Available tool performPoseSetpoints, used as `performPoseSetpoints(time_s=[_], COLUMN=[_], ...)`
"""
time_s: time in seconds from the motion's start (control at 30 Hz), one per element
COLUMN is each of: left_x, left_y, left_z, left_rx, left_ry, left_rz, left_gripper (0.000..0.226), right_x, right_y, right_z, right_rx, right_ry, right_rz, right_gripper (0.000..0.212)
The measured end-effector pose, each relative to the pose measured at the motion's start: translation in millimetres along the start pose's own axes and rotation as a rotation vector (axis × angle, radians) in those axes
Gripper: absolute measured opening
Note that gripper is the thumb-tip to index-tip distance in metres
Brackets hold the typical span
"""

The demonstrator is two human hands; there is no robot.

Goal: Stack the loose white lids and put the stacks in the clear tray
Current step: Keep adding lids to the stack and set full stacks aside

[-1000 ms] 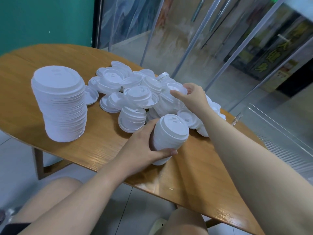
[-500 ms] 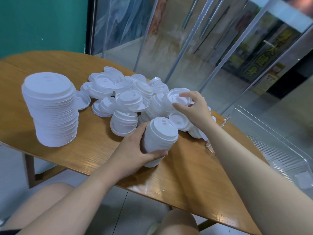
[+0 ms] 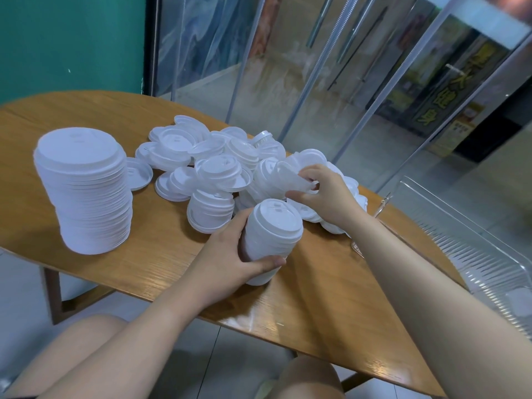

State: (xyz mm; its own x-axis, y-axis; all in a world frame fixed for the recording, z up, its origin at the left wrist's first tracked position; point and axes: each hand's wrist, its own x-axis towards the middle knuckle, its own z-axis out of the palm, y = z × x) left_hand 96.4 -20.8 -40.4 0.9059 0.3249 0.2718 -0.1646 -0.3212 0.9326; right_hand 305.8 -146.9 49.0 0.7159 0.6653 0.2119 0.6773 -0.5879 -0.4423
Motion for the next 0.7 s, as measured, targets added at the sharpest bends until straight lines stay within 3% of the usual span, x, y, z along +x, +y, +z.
performPoseSetpoints(time_s=[0.2,0.37,0.7], left_x=[-1,0,0], left_y=[0,0,-1], left_z=[1,1,1], left_rx=[-0.008,-0.010,-0.017], left_ry=[0.000,-0.005,-0.003], left_rz=[-0.005,-0.005,-0.012], left_gripper=[0.079,0.081,0.080], right_x=[0,2,-24], right_y=[-12,-32,-66], right_z=[-8,-22,-40], right_rx=[0.166,0.485,0.655], right_ry=[0.048,0.098,0.041], right_rz=[0.079,0.143,0.047], right_gripper=[0.026,0.026,0.030])
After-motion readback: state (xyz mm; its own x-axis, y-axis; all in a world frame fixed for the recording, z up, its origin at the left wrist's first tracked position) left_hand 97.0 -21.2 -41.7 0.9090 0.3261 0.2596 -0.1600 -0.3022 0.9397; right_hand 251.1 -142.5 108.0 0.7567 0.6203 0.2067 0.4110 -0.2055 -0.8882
